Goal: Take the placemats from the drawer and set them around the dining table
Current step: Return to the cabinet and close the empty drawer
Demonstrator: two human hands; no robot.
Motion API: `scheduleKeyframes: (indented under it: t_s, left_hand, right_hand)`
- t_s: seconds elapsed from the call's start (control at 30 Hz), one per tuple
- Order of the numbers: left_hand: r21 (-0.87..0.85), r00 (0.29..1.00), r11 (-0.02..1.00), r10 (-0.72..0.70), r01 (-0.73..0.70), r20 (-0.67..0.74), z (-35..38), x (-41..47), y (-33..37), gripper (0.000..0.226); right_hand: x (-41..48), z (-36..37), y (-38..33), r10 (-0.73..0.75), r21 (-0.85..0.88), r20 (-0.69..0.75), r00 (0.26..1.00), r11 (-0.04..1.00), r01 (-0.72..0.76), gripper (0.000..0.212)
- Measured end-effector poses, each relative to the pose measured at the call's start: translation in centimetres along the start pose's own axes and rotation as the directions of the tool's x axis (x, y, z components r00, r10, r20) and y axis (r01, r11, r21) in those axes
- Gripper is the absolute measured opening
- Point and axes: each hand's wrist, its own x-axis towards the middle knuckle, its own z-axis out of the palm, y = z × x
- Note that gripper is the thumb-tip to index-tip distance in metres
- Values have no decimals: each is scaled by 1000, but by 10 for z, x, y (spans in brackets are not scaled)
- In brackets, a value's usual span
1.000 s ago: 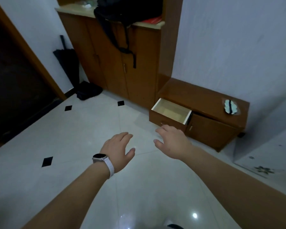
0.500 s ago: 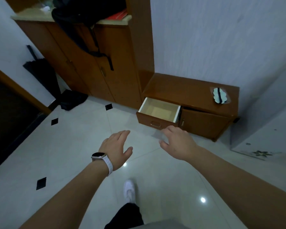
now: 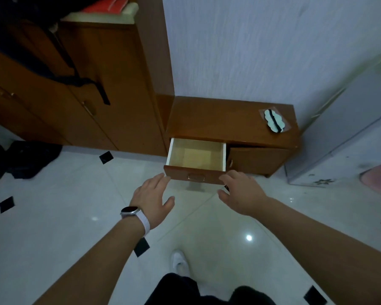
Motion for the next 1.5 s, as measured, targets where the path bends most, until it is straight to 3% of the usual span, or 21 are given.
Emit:
scheduleKeyframes:
  t_s: [0.3,0.47,0.7,0.83,0.9,1.0,1.23,1.5]
  left_hand:
    - [56,997,996,64,-67,51,3,106,-58,62]
    - [87,992,991,98,-105,79,32,163,-59,62]
    - [109,990,985,128,-135,68,122,255,-74,60]
    - [122,992,984,124,-127,30,183,318,-80,63]
    - [142,989,979,146,-145,3,212,350,-82,63]
    - [168,980,969,193,-182,-54,249,395,-84,62]
    - [264,939,936,288,-234,-189,295,476,-89,66]
    - [286,966,944,216,-168,-145,305,523,-96,77]
  right_hand:
    - [61,16,-1,127,4,-35,991,992,-127,43]
    - [108,46,13,110,21,-1,994,994,-110,45]
    - [198,128,66,73,-11,10,997,997,-73,43]
    - [239,185,110,88,-11,-14,996,996,-88,59]
    - [256,214,131,104,-22,-29,994,994,-105,47]
    - [281,254,152,73,-34,-92,993,996,-77,37]
    - [318,318,169,-40,-53,-244,969,998,28,47]
    - [327,332,182,-105,-159,-268,958,985,64,61]
